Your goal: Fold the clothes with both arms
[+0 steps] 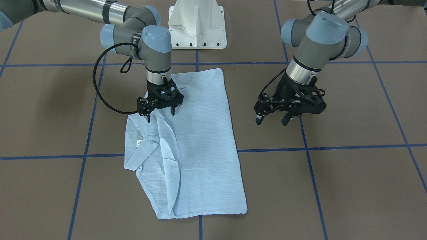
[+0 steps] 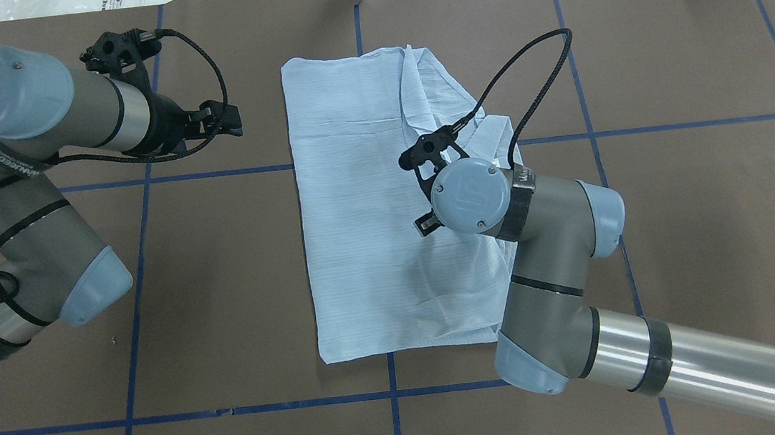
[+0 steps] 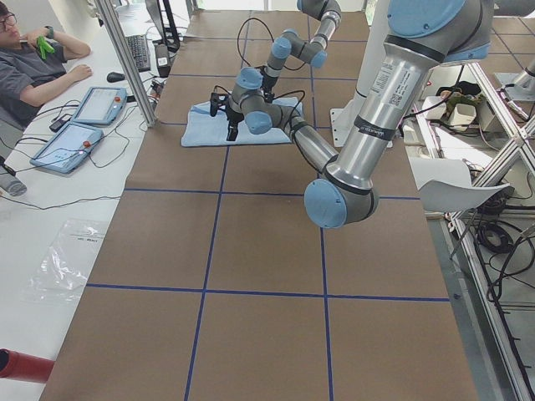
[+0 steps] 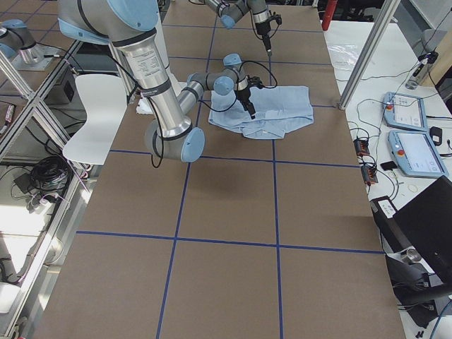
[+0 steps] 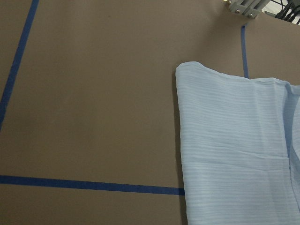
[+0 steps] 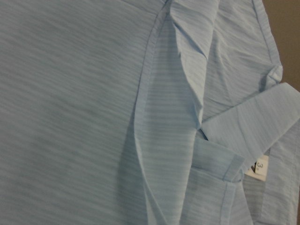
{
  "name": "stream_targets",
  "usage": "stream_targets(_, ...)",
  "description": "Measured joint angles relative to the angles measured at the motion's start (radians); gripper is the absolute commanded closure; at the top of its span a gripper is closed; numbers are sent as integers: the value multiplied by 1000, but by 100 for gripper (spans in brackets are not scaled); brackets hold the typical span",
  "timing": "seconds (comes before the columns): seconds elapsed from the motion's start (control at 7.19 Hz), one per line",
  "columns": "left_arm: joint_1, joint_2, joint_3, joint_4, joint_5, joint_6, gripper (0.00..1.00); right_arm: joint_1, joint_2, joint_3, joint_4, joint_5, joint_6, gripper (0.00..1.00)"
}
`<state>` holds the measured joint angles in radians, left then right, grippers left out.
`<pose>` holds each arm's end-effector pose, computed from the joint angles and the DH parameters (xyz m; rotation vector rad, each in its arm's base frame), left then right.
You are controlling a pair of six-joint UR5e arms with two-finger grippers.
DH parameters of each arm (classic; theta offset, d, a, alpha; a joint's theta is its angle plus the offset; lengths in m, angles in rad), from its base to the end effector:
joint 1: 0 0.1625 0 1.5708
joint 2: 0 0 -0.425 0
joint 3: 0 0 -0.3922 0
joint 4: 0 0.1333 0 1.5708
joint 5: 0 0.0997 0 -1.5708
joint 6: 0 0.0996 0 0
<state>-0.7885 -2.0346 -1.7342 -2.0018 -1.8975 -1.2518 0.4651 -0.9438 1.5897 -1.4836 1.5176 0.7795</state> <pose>0.3784 -0.5245 0.2718 0.3004 1.0488 -0.2494 -0.5663 -0.4393 0.2778 0.4736 -0.5653 -0.2919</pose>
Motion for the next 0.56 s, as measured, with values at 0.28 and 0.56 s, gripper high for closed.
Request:
stream_targets(0.28, 0, 0, 6, -3, 0, 0, 0, 19, 32, -65, 39, -4, -35, 0)
stream_targets(0.56, 0, -2, 10, -3, 0, 0, 0, 40, 28, -75, 44, -2, -72, 0)
